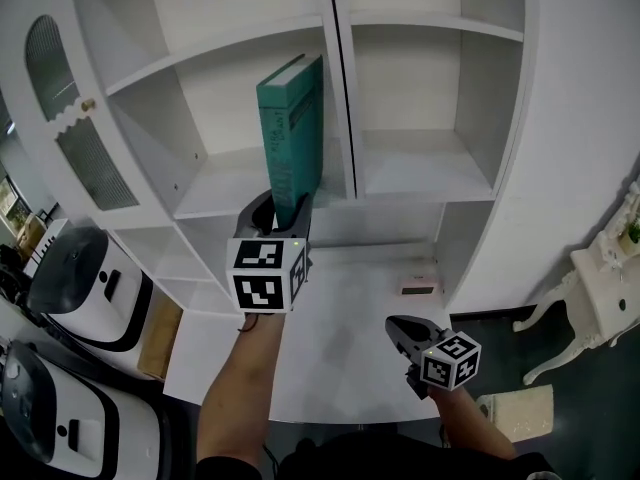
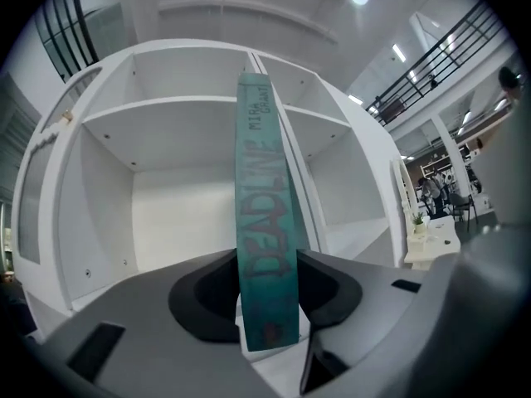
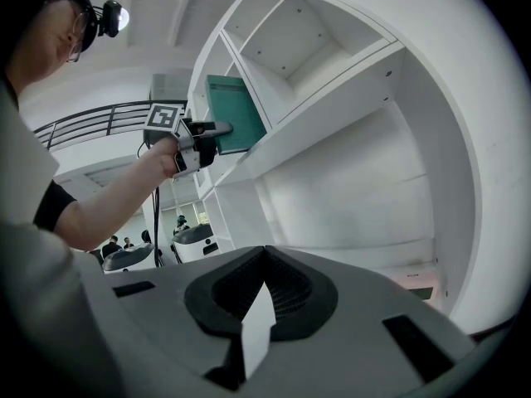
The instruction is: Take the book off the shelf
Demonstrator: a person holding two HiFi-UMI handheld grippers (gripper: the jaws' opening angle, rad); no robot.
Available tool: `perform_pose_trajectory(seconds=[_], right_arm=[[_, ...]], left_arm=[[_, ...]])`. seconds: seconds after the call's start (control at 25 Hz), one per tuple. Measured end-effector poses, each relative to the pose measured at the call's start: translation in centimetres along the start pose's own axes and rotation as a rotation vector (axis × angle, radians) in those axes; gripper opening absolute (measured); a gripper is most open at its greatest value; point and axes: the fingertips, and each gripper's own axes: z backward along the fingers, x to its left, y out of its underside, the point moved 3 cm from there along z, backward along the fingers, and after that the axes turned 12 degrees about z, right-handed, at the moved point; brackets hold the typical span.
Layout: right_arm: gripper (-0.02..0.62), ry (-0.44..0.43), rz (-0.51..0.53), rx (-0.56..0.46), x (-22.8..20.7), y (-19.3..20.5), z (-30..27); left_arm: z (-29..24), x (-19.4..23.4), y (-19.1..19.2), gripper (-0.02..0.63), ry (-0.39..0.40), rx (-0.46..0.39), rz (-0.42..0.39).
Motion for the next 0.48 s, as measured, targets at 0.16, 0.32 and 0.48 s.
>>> perform_pose_trajectory(seconds=[0.16, 0.32, 0.48], right_arm=[[0.014, 0.041, 0.016, 0.007, 3.1, -0.1, -1.8], [0.014, 0.063, 0.024, 0.013, 8.0, -0.5, -4.6], [0.015, 0.096, 0.023, 0.0, 12.4, -1.2, -6.5]], left_arm=[[4.3, 3.6, 0.2, 0.169, 0.05, -0.045, 0.05], [9.7, 8.5, 0.6, 0.167, 0.111, -0.073, 0.111], [14.5, 12.3, 1.3, 0.167, 0.168, -0.087, 0.125]])
